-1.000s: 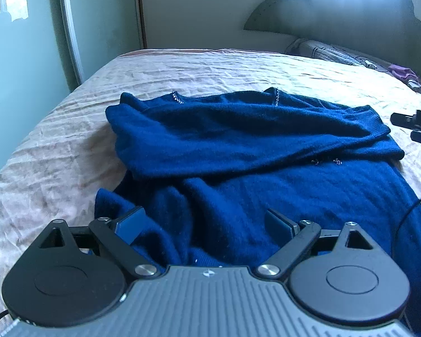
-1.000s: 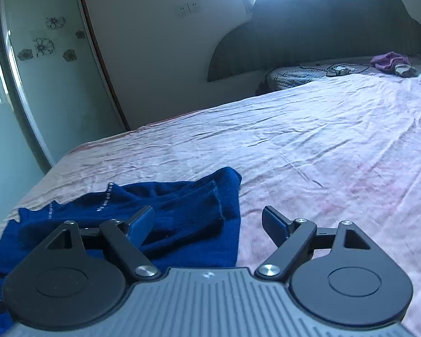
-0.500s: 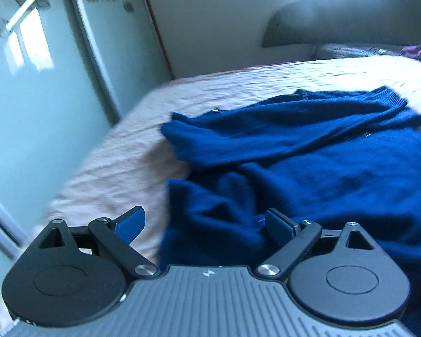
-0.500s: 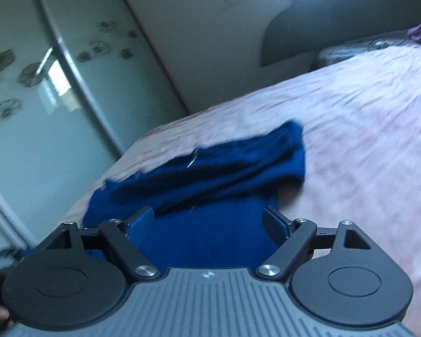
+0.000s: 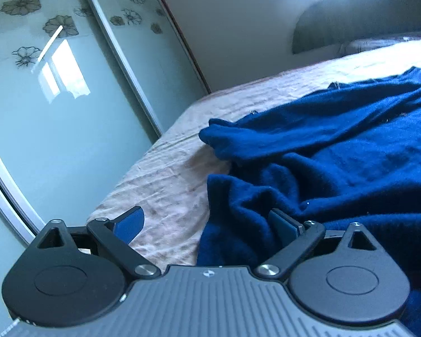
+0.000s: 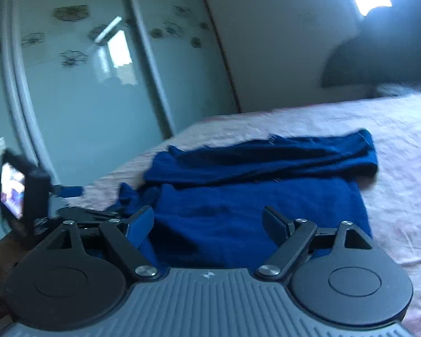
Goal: Fold small clothes
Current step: 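Move both tools to the ribbed hem of the sweater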
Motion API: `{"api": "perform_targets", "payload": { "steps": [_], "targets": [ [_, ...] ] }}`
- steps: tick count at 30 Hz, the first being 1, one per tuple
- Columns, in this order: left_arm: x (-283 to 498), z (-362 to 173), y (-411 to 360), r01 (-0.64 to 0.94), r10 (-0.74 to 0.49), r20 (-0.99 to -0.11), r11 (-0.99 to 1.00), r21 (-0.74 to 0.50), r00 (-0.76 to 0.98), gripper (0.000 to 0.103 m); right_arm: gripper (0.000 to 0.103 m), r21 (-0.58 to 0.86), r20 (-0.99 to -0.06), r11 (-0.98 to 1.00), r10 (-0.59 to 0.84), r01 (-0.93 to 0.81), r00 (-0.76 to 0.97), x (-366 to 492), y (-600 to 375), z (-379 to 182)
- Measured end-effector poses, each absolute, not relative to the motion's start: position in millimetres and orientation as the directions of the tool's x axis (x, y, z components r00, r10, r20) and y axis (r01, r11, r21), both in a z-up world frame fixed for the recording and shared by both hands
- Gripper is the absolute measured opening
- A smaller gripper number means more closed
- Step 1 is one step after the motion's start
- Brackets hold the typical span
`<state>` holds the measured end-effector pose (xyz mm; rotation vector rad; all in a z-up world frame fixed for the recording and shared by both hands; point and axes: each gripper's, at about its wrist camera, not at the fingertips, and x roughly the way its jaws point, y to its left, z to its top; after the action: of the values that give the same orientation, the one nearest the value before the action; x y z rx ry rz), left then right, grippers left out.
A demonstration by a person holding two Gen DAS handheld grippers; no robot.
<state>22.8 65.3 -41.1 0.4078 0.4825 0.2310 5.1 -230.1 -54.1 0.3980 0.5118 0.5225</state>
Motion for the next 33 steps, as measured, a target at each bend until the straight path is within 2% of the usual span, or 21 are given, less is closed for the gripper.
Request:
{"api": "perform_targets", "payload": {
  "steps": [4,9,12,15,20,28,31,33],
  "targets": [
    [7,-22,80,-0.125,0.262,-0.475,0.945,0.302,0.84,0.09,0.085,0.499,-0.373,0.805,0.534,-0.321,0.759,12,-264,-48],
    [-35,1,90,-0.058,0.138,-0.521,0.984,0.168,0.842,0.095,0.085,0.434,-0.461,0.853,0.487,-0.29,0.742,7,-295,-41],
    [-47,-8,89,-0.035,0.137,-0.546,0.981,0.193,0.827,0.097,0.085,0.436,-0.514,0.857,0.487,-0.273,0.706,-2,-301,-48],
    [-49,-22,86,-0.015,0.171,-0.583,0.965,0.263,0.794,0.094,0.085,0.47,-0.546,0.831,0.538,-0.296,0.642,-14,-300,-59],
    [-85,-17,92,0.052,0.139,-0.559,0.948,0.313,0.818,0.097,0.085,0.459,-0.551,0.839,0.526,-0.291,0.647,-46,-312,-53],
    [-122,-7,120,0.222,-0.115,-0.697,0.973,0.065,0.708,0.098,0.085,0.56,-0.577,0.779,0.612,-0.282,0.541,-76,-348,-50],
    [-129,-10,121,0.26,-0.14,-0.717,0.964,0.059,0.683,0.098,0.085,0.553,-0.613,0.787,0.606,-0.272,0.507,-87,-347,-53],
    [-129,-15,119,0.269,-0.14,-0.732,0.961,0.061,0.667,0.097,0.078,0.569,-0.622,0.787,0.602,-0.239,0.501,-90,-350,-60]
  ]
}}
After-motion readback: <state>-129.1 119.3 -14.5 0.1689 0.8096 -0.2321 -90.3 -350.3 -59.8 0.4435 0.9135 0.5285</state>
